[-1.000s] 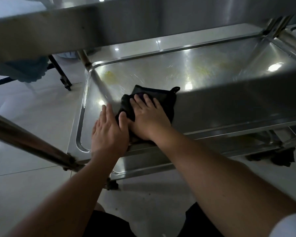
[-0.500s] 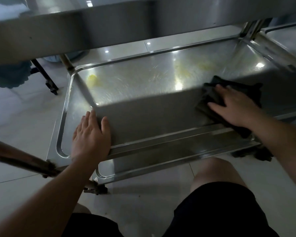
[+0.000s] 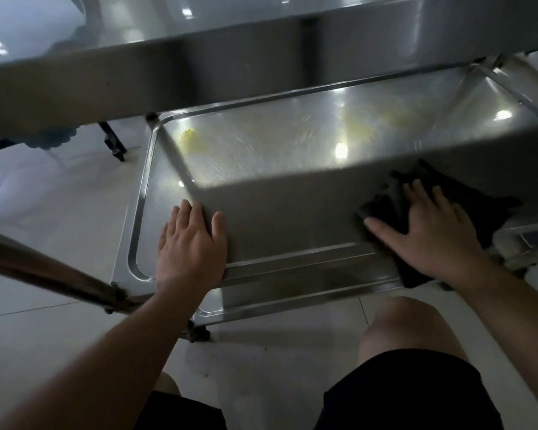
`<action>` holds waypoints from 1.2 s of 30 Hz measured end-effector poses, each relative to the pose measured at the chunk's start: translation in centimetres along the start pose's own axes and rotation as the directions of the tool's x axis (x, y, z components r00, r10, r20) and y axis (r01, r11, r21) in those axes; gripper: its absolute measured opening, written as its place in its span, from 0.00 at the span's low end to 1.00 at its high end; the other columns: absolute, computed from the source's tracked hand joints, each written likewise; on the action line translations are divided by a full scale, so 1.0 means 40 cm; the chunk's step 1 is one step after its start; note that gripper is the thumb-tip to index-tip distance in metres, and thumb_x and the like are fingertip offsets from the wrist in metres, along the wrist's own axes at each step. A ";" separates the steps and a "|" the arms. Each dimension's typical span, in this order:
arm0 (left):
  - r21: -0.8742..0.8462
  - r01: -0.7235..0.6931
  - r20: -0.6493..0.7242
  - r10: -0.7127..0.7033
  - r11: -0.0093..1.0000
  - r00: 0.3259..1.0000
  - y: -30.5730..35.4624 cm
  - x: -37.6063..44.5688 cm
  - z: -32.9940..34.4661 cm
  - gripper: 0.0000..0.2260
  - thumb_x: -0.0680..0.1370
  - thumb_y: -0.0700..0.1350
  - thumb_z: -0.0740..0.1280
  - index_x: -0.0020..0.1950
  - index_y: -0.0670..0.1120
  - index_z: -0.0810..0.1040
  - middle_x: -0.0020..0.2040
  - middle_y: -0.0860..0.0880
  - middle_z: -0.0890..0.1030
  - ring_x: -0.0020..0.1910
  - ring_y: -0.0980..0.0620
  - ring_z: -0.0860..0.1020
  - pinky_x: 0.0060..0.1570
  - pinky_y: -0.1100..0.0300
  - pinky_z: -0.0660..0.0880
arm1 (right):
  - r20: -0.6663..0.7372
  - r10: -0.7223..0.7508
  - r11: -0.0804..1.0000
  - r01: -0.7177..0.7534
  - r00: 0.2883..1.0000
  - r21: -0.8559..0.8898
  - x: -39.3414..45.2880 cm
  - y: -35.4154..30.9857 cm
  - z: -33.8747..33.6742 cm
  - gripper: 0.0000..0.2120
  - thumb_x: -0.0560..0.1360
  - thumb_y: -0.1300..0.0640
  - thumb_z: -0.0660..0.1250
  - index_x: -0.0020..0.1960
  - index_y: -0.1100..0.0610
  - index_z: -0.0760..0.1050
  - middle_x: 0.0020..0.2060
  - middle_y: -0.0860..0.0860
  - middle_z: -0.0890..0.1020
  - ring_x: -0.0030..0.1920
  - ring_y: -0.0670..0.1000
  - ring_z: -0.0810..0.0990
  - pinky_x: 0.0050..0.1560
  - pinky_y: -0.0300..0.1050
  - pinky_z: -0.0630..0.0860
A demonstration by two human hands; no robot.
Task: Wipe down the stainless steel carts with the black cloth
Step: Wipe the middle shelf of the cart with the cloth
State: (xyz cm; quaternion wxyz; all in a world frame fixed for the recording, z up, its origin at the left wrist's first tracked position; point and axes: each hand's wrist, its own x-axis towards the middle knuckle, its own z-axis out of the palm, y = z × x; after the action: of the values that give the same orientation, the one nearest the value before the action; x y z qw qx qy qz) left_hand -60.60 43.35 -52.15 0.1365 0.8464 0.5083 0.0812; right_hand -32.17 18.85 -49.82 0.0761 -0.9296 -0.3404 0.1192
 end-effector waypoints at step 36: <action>0.147 0.233 0.570 -0.274 0.961 0.774 -0.051 -0.492 -1.203 0.28 0.83 0.61 0.56 0.82 0.53 0.62 0.79 0.50 0.69 0.75 0.45 0.70 0.70 0.48 0.70 | 0.804 -0.322 0.786 0.615 0.500 -0.068 -0.610 -0.928 -0.806 0.21 0.77 0.65 0.64 0.65 0.46 0.75 0.60 0.50 0.81 0.58 0.53 0.81 0.56 0.49 0.78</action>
State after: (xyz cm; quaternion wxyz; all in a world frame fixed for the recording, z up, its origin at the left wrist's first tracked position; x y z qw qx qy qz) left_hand -84.84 34.04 -7.07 0.2671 0.7578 0.5532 -0.2198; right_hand -64.22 29.12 -6.46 -0.2079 -0.6579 -0.5981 0.4077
